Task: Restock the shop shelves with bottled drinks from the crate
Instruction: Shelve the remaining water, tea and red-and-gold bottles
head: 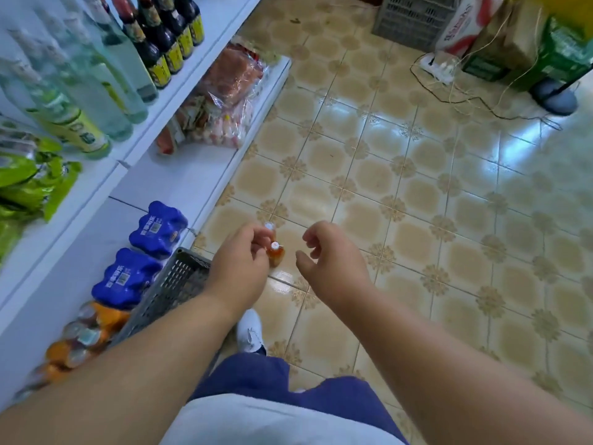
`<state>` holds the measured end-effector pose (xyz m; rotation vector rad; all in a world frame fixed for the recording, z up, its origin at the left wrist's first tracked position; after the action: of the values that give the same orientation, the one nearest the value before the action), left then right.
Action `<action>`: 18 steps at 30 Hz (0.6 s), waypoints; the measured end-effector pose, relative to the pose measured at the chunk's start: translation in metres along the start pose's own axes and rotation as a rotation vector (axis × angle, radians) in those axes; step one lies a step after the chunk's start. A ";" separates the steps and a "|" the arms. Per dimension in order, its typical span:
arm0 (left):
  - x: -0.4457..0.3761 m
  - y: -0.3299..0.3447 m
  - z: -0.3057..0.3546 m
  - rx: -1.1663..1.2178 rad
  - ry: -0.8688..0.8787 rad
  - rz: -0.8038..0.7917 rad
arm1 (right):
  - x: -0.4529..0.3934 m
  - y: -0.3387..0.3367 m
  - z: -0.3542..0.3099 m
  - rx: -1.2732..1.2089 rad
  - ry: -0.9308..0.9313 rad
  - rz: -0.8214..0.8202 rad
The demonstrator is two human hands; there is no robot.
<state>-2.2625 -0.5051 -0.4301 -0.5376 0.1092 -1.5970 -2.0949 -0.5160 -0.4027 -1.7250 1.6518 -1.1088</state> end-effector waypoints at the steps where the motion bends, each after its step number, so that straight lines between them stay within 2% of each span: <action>1: -0.011 0.000 -0.001 -0.014 -0.002 -0.005 | -0.010 0.005 0.002 0.000 0.000 0.004; 9: -0.145 0.038 -0.114 -0.151 -0.088 -0.018 | -0.157 0.157 0.067 0.029 0.016 -0.140; 13: -0.213 0.070 -0.204 -0.191 -0.103 -0.011 | -0.226 0.262 0.136 0.073 0.023 -0.197; 16: -0.245 0.094 -0.265 -0.232 -0.118 -0.010 | -0.263 0.331 0.180 0.216 0.009 -0.249; 18: -0.262 0.114 -0.311 -0.240 -0.145 -0.028 | -0.284 0.386 0.215 0.295 0.037 -0.349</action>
<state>-2.2815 -0.3428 -0.8195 -0.8421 0.1864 -1.5762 -2.1165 -0.3298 -0.8934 -1.8408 1.1576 -1.4677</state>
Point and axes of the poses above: each hand's wrist, its own x-axis away from the middle knuckle, its own y-axis out of the palm, z = x × y, the point moved 6 cm from there along -x, towards the middle knuckle, and after that the axes turned 7 degrees about x, right-handed, at the moved point
